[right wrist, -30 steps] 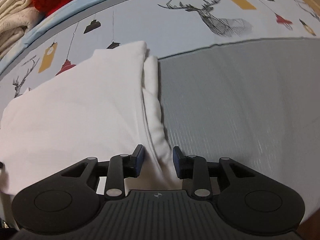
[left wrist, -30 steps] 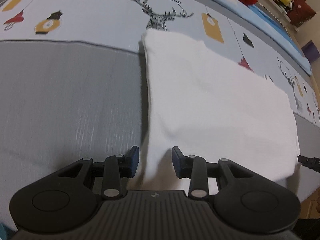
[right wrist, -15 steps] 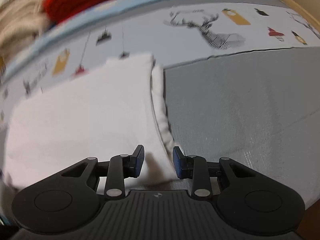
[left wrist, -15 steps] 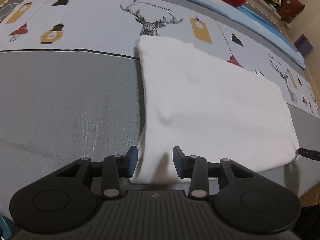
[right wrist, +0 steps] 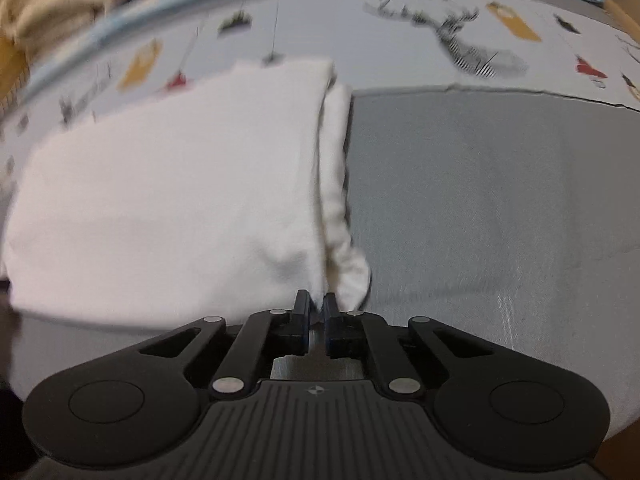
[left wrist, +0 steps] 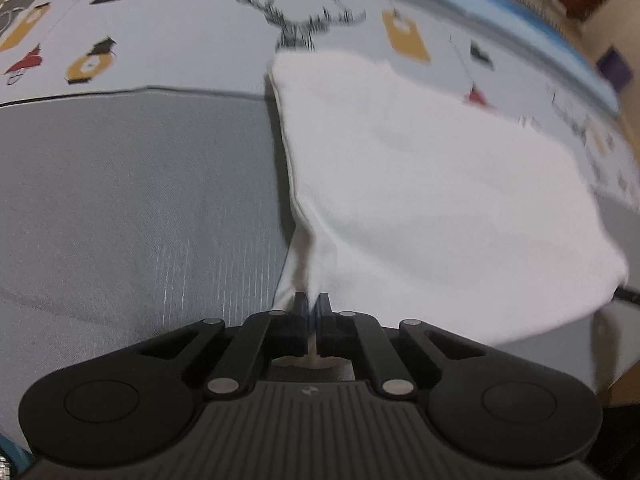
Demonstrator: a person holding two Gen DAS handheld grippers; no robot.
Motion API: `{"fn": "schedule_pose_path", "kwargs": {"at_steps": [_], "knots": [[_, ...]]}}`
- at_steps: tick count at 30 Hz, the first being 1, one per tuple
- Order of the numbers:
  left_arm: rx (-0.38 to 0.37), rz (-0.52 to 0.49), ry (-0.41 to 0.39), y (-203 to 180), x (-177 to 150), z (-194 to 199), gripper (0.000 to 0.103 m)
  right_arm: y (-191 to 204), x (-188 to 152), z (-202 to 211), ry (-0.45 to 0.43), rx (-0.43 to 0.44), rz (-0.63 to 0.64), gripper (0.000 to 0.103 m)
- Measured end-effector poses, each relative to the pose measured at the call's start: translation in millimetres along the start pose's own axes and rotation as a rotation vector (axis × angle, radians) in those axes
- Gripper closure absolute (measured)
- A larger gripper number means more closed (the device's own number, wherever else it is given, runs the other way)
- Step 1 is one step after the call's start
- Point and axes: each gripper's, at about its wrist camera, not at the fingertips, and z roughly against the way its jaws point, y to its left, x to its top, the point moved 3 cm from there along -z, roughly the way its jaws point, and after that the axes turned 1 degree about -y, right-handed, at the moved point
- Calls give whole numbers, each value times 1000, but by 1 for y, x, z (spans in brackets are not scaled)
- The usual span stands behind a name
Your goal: Fold small clothes
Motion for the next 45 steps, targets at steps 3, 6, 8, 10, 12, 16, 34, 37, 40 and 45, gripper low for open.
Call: {"fn": "schedule_pose_path", "kwargs": {"at_steps": [3, 6, 8, 10, 12, 16, 34, 37, 40, 45], "knots": [[44, -25, 80, 2, -7, -12, 100, -14, 1, 4, -2, 7, -72, 98], [39, -38, 76, -1, -7, -11, 99, -12, -7, -11, 90, -48, -37, 98], [20, 13, 52, 5, -3, -7, 89, -6, -8, -10, 88, -63, -5, 96], [22, 51, 16, 11, 1, -1, 77, -5, -5, -6, 59, -76, -16, 92], [25, 75, -6, 15, 5, 3, 72, -8, -1, 1, 17, -90, -38, 80], [12, 95, -21, 8, 13, 4, 64, -14, 8, 14, -82, -137, -60, 76], [62, 200, -42, -9, 40, -18, 29, -34, 21, 29, -219, -217, -182, 61], [95, 218, -6, -5, 42, -28, 29, -32, 22, 29, -220, -220, -179, 61], [85, 245, 11, -2, 46, -36, 28, -30, 22, 28, -222, -222, -174, 61], [66, 249, 53, -3, 49, -54, 26, -28, 23, 27, -219, -236, -171, 61]]}}
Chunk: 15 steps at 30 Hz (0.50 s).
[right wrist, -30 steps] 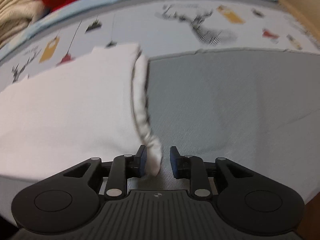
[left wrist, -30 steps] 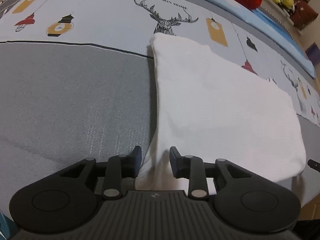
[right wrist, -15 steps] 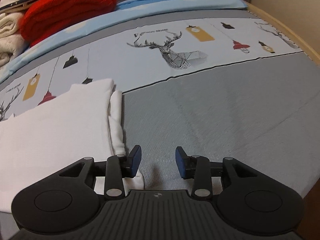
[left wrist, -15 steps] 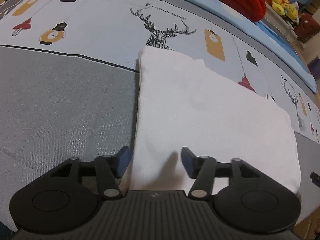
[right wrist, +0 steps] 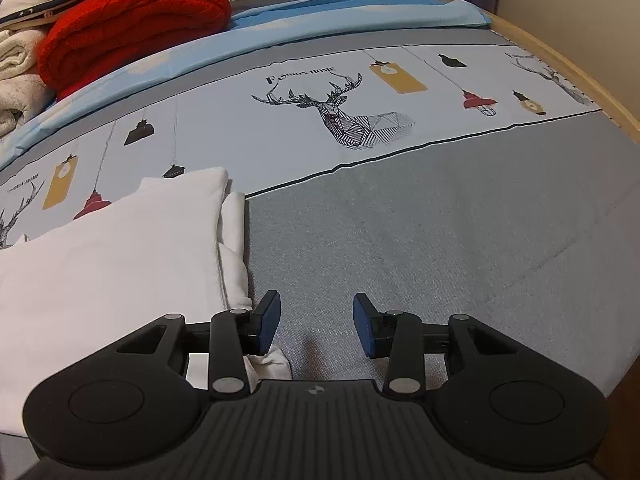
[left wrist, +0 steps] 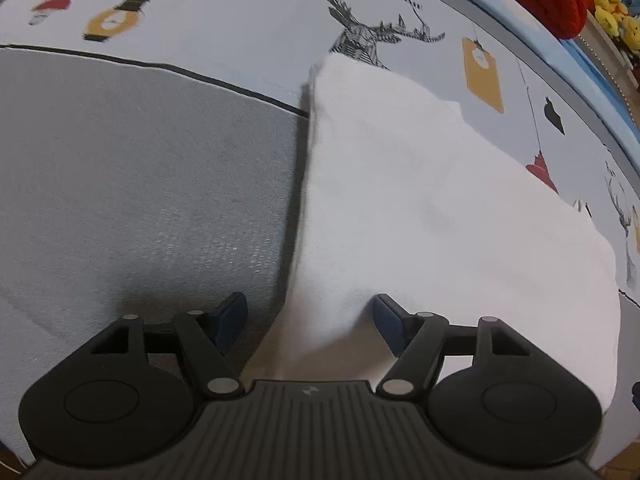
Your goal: Fold small clothes
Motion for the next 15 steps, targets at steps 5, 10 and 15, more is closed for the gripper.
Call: {"fn": "schedule_pose_path", "kwargs": {"at_steps": [5, 10, 15], "knots": [[-7, -50, -11, -5, 1, -4, 27, 6, -1, 0, -2, -8, 13, 61], [-53, -90, -13, -12, 0, -2, 46, 14, -2, 0, -5, -17, 31, 61], [-79, -115, -6, -12, -1, -2, 72, 18, -2, -1, -7, -24, 37, 61]]}}
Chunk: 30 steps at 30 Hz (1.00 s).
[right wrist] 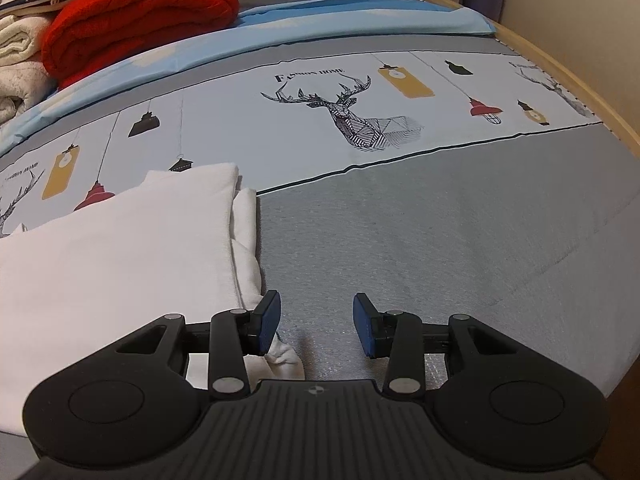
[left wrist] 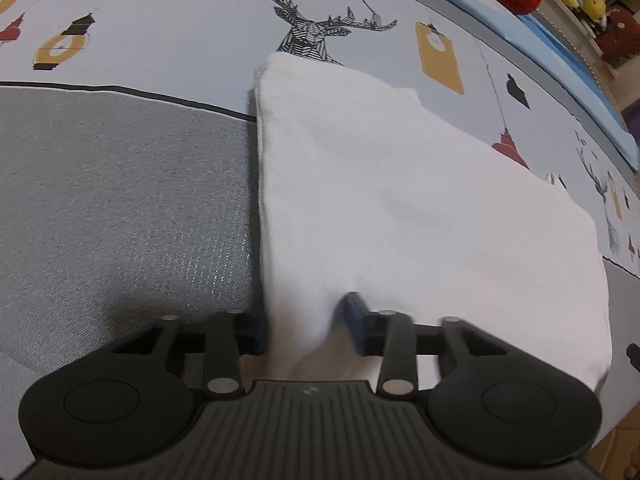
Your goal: Fold small clothes
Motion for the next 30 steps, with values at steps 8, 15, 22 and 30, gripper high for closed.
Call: {"fn": "schedule_pose_path", "kwargs": {"at_steps": [8, 15, 22, 30], "knots": [[-28, -28, -21, 2, -1, 9, 84, 6, 1, -1, -4, -9, 0, 61], [-1, -17, -14, 20, -1, 15, 84, 16, 3, -2, -10, 3, 6, 61], [-7, 43, -4, 52, 0, 24, 82, 34, 4, -4, -6, 23, 25, 61], [-29, 69, 10, 65, 0, 24, 59, 43, 5, -4, -12, 52, 30, 61]]}}
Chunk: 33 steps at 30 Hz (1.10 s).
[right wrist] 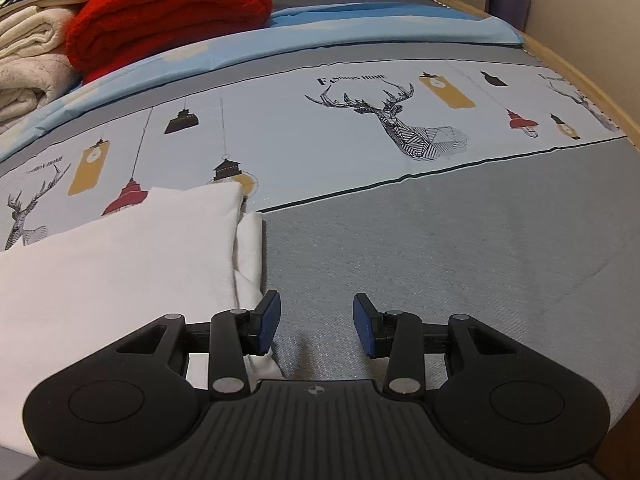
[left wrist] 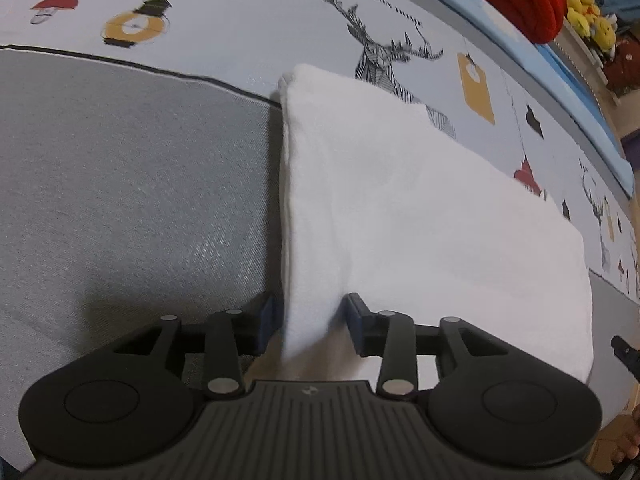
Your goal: Fold small clothes
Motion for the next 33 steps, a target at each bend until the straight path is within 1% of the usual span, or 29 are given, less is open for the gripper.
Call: {"fn": "schedule_pose_path", "kwargs": {"at_steps": [2, 4, 9, 10, 11, 12, 13, 14, 16, 21, 28, 33], "knots": [[1, -3, 12, -3, -1, -5, 57, -2, 0, 2, -2, 2, 0, 61], [9, -8, 8, -7, -1, -9, 55, -6, 0, 3, -5, 3, -3, 61], [23, -22, -6, -13, 1, -14, 55, -20, -2, 7, -8, -8, -12, 61], [26, -29, -9, -14, 1, -15, 57, -23, -2, 8, -8, -13, -12, 61], [28, -41, -11, -16, 1, -15, 63, -26, -3, 9, -9, -15, -15, 61], [30, -59, -15, -18, 1, -15, 68, -29, -3, 9, -10, -16, -19, 61], [28, -68, -19, -19, 1, -14, 78, -33, -3, 10, -12, -16, -25, 61], [26, -73, -23, -20, 1, -13, 81, -36, -2, 11, -15, -15, -32, 61], [33, -94, -32, -22, 0, -11, 83, -41, -2, 13, -21, -12, -43, 61], [55, -141, -62, -23, -4, -3, 84, -46, 2, 11, -21, -10, -64, 61], [135, -201, -90, -18, -6, 6, 84, -30, 5, 8, -25, 20, -28, 61], [149, -203, -93, -6, -7, 11, 84, -24, 7, 5, -22, 23, -23, 61]]}}
